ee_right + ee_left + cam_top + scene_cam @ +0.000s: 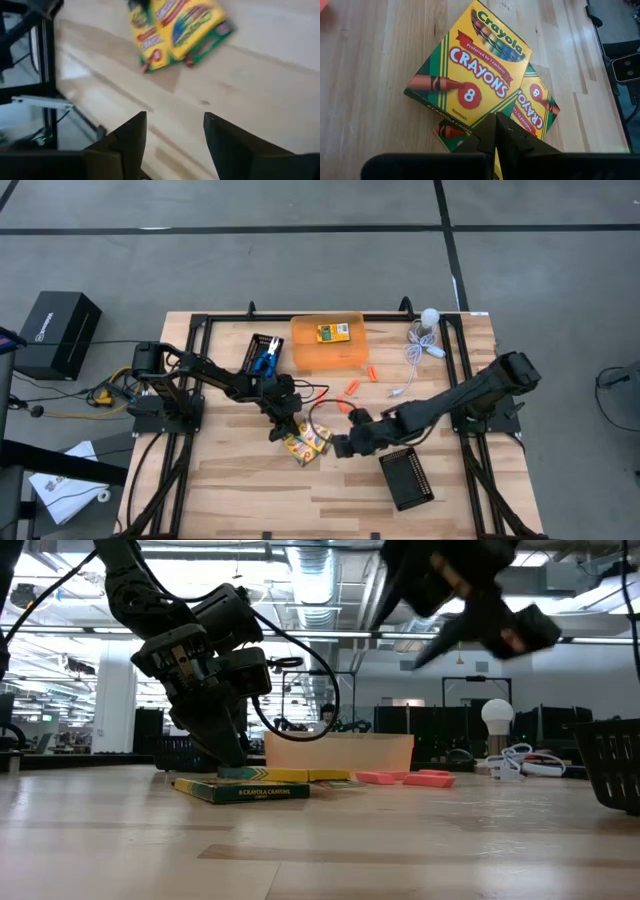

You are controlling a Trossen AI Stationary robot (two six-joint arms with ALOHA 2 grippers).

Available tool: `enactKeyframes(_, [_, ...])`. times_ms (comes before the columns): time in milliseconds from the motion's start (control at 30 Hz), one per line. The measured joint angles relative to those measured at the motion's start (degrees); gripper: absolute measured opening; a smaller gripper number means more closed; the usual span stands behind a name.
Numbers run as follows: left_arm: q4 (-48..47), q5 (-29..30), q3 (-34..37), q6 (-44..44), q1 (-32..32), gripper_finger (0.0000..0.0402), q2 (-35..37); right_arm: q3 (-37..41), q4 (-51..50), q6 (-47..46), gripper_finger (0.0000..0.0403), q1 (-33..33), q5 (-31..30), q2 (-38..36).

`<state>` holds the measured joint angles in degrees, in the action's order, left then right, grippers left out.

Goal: Pick & Place School Supplies
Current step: Put the yellow crayon box into the orange bin

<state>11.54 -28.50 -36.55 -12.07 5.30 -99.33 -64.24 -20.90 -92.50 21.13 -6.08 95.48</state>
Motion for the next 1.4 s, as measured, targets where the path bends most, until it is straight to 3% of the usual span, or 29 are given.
enactKeyframes(400, [7.14, 0.45, 4.61, -4.48, 0.00, 0.0002, -0.03, 0.14, 15.40, 2.96, 0.0195, -4.98, 7.73, 11.87])
enactKeyframes(700, [9.95, 0.42, 5.73, -6.20, 0.00, 0.0001, -0.11, 0.40, 10.85, 4.62, 0.0191, -5.89, 7.77, 11.67])
enactKeyframes(867, [10.47, 0.47, 5.74, -6.24, -0.11, 0.0001, -0.11, 6.00, 14.96, 3.76, 0.0193, -6.73, 7.79, 11.67])
enactKeyframes(1100, [10.77, 0.45, 5.74, -7.13, -0.09, 0.0001, -0.13, 14.12, 29.25, 0.98, 0.0187, -8.34, 8.64, 11.39])
enactKeyframes(1400, [10.88, 0.45, 5.74, -7.90, -0.09, 0.0001, -0.11, 15.22, 32.64, 2.90, 0.0182, -11.43, 7.29, 11.58])
